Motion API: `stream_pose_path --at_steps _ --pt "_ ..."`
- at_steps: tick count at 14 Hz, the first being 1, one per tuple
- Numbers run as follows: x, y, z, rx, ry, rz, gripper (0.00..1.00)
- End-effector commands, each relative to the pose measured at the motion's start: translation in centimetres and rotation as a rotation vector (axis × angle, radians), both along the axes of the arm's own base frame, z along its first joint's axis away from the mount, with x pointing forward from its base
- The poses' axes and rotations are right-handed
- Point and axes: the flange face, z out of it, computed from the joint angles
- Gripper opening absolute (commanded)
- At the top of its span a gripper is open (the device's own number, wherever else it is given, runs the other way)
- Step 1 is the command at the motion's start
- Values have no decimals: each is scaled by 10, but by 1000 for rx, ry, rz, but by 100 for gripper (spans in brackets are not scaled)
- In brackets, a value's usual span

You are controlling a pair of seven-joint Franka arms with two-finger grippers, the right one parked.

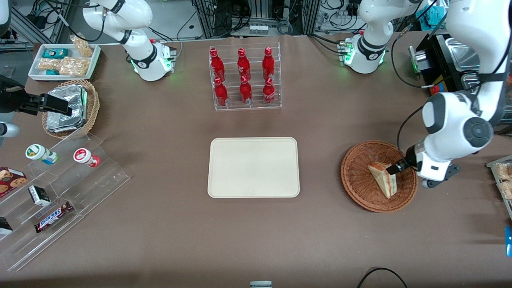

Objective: Place sandwich from basket to tray
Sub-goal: 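Lower the open left gripper over the wrapped sandwich in the basket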

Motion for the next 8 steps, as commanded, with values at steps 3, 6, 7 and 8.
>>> stream_pose_path --at_steps 3,6,7,8 --pt "-2 -22 -17 -6 -20 45 100" --pt "-7 -21 -37 -8 17 44 100" --pt "-8 -21 -44 -8 29 43 100" --pt "-7 -19 -46 -9 32 46 100"
